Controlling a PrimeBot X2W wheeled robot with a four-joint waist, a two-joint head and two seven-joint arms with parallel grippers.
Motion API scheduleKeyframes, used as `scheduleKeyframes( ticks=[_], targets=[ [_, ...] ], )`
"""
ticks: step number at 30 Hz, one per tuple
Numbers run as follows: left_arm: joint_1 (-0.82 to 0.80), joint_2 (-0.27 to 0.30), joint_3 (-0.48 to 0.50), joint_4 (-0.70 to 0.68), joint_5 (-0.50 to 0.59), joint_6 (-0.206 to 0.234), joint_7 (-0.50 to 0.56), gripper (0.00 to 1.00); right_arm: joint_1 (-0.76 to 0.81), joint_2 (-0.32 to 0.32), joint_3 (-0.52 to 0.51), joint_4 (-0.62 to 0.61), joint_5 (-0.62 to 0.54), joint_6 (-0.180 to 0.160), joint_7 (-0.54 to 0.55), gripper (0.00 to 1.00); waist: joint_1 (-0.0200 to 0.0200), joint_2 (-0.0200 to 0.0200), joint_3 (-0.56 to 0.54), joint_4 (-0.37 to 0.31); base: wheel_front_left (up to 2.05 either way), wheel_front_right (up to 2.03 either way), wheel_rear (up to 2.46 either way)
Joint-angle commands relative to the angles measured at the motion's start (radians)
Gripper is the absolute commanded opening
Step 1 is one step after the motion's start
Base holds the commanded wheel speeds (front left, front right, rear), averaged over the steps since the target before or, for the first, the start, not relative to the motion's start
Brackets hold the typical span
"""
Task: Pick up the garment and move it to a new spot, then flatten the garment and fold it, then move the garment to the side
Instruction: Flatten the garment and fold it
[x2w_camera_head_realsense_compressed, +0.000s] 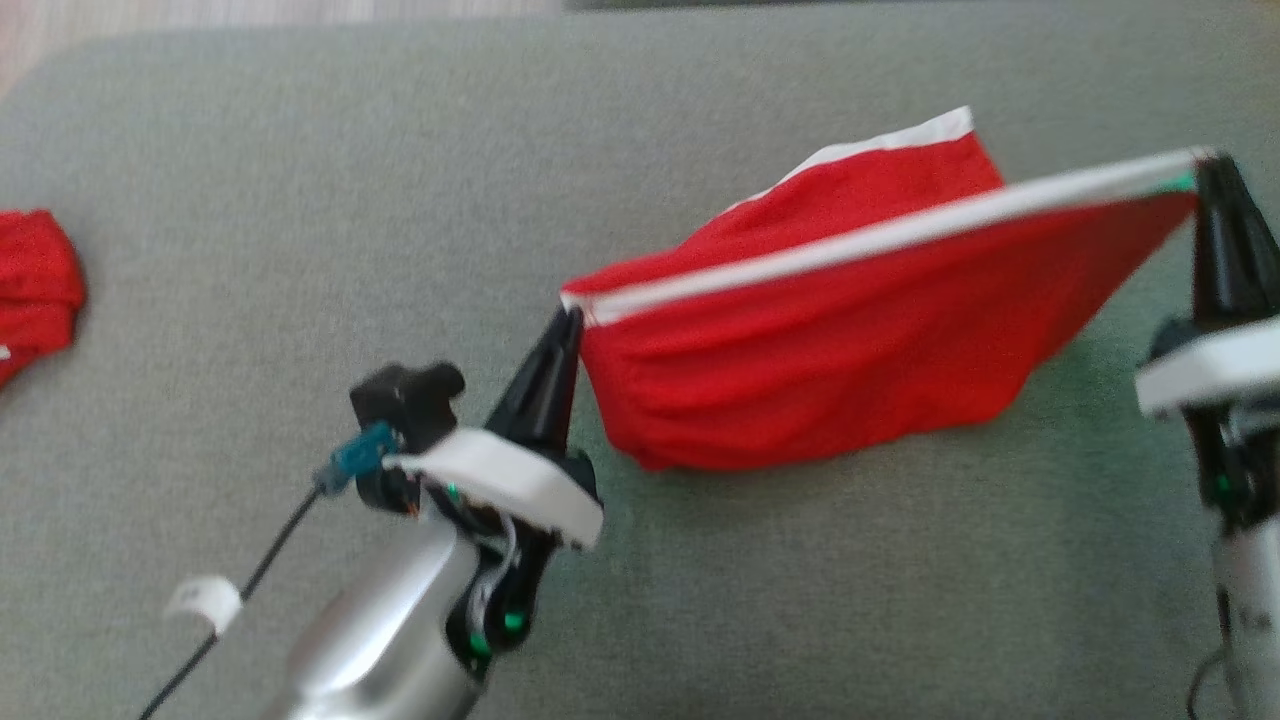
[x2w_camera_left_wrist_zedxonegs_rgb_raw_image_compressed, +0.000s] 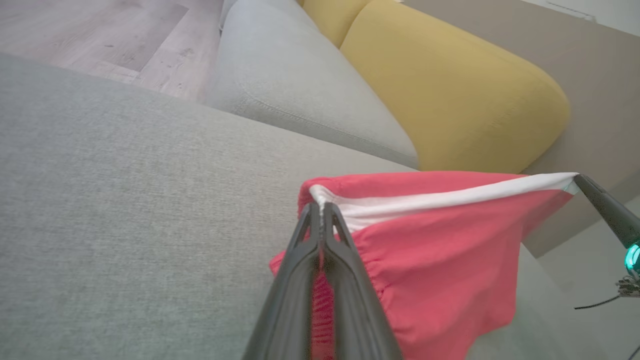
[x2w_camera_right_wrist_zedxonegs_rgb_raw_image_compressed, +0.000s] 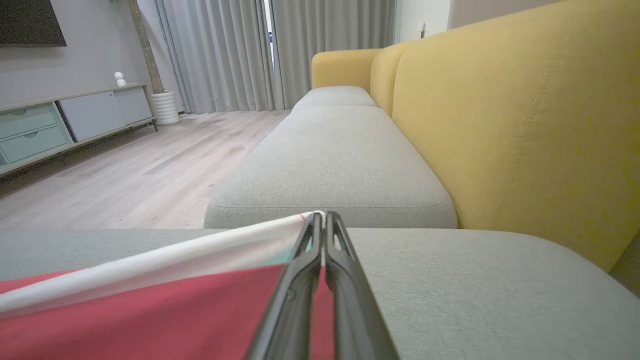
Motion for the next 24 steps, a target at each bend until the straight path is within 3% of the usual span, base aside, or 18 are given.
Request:
scheduleKeyframes(
  ticks=[1,13,14,15,16,17,18,19,24],
  targets=[
    [-0.050,0.000,0.047,-0.005,-0.004,-0.009,-0.007,0.00,-0.050,-0.024,0.030,0.004,0.005,-0.001,-0.016,0.00,-0.0005,0.0000,0.038,0.023,0.00,0.00,0.00],
    [-0.258,-0.086,0.024,0.297,0.018,-0.058,-0.036,0.00,-0.385,-0.040,0.203,0.448,0.063,-0.001,-0.117,0.00,-0.0005,0.0000,0.122,0.086,0.00,0.00,0.00],
    [-0.266,-0.090,0.023,0.314,0.017,-0.061,-0.043,0.00,-0.399,-0.036,0.211,0.475,0.074,-0.001,-0.124,0.20,-0.0005,0.0000,0.123,0.085,0.00,0.00,0.00],
    [-0.271,-0.094,0.022,0.331,0.013,-0.064,-0.047,0.00,-0.413,-0.033,0.218,0.501,0.084,-0.001,-0.130,0.98,-0.0005,0.0000,0.123,0.084,0.00,0.00,0.00],
    [-0.275,-0.098,0.020,0.347,0.010,-0.067,-0.050,0.03,-0.424,-0.031,0.225,0.520,0.091,-0.001,-0.142,1.00,-0.0005,0.0000,0.122,0.083,0.00,0.00,0.00],
    [-0.278,-0.101,0.018,0.361,0.009,-0.070,-0.055,0.30,-0.432,-0.028,0.231,0.536,0.099,-0.001,-0.155,1.00,-0.0005,0.0000,0.120,0.080,0.00,0.00,0.00],
    [-0.280,-0.103,0.015,0.376,0.009,-0.069,-0.060,0.77,-0.435,-0.026,0.240,0.549,0.106,-0.001,-0.165,1.00,-0.0005,0.0000,0.117,0.078,0.00,0.00,0.00],
    [-0.282,-0.105,0.011,0.389,0.014,-0.065,-0.071,1.00,-0.434,-0.025,0.252,0.559,0.114,-0.001,-0.173,1.00,-0.0005,0.0000,0.112,0.075,0.00,0.00,0.00],
    [-0.258,-0.102,-0.006,0.417,0.069,-0.041,-0.154,1.00,-0.372,-0.027,0.303,0.567,0.187,-0.001,-0.197,1.00,-0.0005,0.0000,0.072,0.053,0.00,0.00,0.00]
  ],
)
